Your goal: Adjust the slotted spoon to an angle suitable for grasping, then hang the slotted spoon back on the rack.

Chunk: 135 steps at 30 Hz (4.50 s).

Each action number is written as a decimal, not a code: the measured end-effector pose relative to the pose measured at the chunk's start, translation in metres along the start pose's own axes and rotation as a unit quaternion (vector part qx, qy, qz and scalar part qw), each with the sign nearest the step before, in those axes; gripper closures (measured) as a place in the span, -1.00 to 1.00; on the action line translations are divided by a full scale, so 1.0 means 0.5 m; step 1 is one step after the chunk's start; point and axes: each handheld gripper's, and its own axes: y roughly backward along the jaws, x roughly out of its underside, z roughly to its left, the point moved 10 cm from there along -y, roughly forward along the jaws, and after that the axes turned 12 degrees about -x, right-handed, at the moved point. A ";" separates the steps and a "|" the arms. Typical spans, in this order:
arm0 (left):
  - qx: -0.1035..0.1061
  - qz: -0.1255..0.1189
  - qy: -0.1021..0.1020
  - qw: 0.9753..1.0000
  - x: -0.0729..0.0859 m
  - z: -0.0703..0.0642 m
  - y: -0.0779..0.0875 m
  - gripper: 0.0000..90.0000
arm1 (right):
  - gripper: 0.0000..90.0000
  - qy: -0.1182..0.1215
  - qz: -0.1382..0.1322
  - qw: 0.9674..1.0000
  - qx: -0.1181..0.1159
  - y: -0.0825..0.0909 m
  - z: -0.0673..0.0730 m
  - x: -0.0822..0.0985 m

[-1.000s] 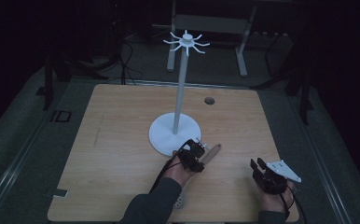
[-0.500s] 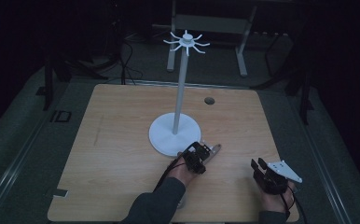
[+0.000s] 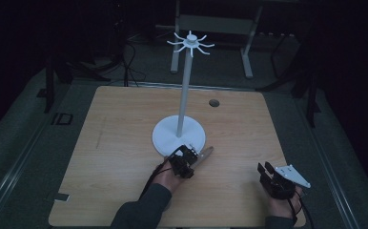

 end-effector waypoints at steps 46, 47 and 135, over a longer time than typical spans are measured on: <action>-0.018 0.032 0.038 0.999 0.004 0.037 -0.035 0.62 | 0.49 -0.001 0.004 1.000 -0.001 -0.005 -0.001 0.003; -0.019 0.028 0.043 0.998 0.004 0.038 -0.034 0.62 | 0.49 -0.001 0.004 1.000 -0.002 -0.006 -0.002 0.004; -0.230 -0.348 0.241 0.877 -0.142 0.138 0.248 0.62 | 0.44 0.010 0.008 1.000 -0.006 -0.015 0.008 0.005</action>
